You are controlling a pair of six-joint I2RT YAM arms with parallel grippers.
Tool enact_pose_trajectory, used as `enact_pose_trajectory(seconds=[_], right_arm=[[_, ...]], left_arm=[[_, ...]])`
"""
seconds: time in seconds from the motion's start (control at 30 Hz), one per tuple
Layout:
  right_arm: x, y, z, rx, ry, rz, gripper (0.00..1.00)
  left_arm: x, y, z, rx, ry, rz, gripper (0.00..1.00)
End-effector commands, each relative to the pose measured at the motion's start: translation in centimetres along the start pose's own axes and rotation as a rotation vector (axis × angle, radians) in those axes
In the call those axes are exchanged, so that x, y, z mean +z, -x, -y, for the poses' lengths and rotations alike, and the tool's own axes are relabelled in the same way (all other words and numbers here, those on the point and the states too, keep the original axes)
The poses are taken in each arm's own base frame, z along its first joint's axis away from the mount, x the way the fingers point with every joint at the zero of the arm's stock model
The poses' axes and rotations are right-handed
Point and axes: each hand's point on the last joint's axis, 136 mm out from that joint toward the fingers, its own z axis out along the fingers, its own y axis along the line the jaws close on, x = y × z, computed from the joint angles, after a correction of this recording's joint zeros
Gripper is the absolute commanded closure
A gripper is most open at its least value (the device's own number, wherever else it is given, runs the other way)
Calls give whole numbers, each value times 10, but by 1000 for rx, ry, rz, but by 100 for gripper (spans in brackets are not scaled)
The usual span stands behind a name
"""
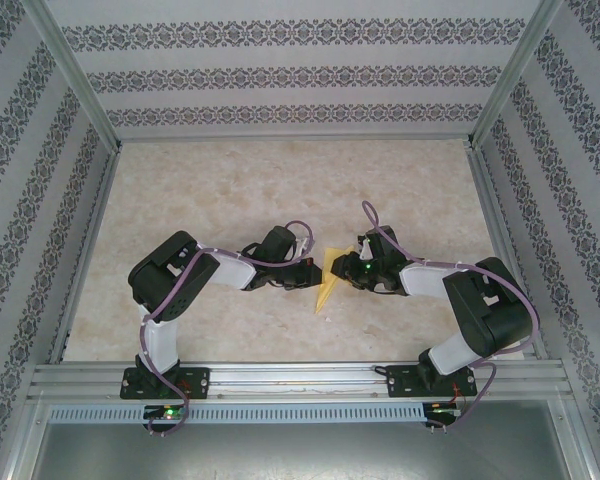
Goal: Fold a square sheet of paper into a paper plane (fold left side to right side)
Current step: Fold the wing for the fifth time at the center of the table.
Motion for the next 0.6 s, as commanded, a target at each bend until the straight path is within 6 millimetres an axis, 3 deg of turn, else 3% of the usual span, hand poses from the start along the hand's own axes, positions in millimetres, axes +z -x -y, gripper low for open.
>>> enact_pose_trajectory(seconds=[0.0, 0.57], right_arm=[[17, -9, 12, -55, -51, -10, 64], [2, -5, 2, -42, -7, 41, 69]], left_arm=[[2, -2, -11, 3, 47, -17, 96], [10, -16, -39, -42, 198, -48, 98]])
